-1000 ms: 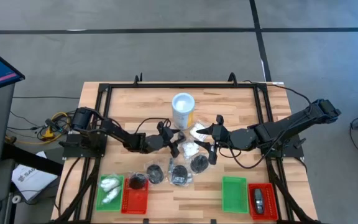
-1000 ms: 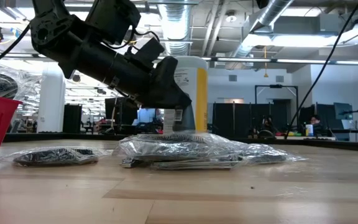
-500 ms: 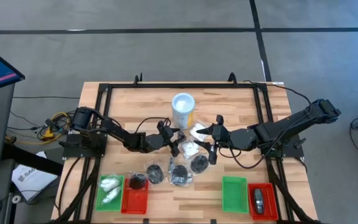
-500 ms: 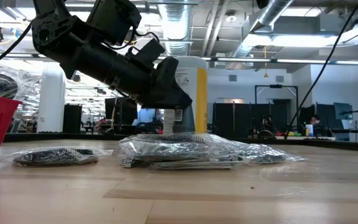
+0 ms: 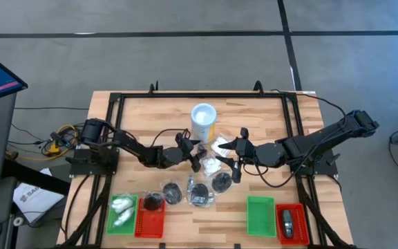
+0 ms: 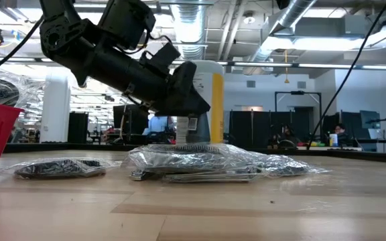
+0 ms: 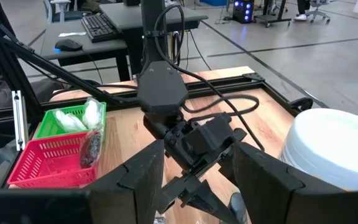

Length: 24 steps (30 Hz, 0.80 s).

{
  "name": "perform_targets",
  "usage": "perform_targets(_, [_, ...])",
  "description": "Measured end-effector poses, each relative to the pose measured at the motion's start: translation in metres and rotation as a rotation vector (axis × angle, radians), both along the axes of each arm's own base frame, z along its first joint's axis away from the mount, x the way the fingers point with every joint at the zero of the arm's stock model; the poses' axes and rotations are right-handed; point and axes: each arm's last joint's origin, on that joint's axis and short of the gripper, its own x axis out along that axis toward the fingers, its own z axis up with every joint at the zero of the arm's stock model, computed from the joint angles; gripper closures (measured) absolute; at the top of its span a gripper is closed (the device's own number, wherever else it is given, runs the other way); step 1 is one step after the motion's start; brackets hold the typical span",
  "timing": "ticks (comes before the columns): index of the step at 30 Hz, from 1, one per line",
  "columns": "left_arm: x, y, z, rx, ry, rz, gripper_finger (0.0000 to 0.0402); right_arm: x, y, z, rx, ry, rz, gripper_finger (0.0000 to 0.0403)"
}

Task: Pick & Place Travel size toiletries
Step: Put the deodorant into the right red bin

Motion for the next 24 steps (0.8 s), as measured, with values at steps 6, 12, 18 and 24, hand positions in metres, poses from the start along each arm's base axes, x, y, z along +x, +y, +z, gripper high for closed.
perform_targets(6, [0.006, -0.001, -0.008, 0.002, 0.016, -0.002, 0.016, 0.0, 0.0, 0.0, 0.0, 0.0, 0.0, 0.0221])
perform_targets(12, [0.011, 0.0, -0.012, 0.004, 0.02, 0.003, 0.016, 0.0, 0.0, 0.0, 0.0, 0.001, 0.0, 0.0221])
perform_targets(18, [0.013, 0.003, -0.018, 0.002, 0.035, 0.013, 0.0163, 0.0, 0.0, -0.001, -0.001, 0.004, 0.0, 0.0221])
perform_targets(24, [0.013, 0.003, -0.018, 0.003, 0.034, 0.013, 0.018, 0.0, 0.0, -0.001, -0.002, 0.004, 0.0, 0.0221])
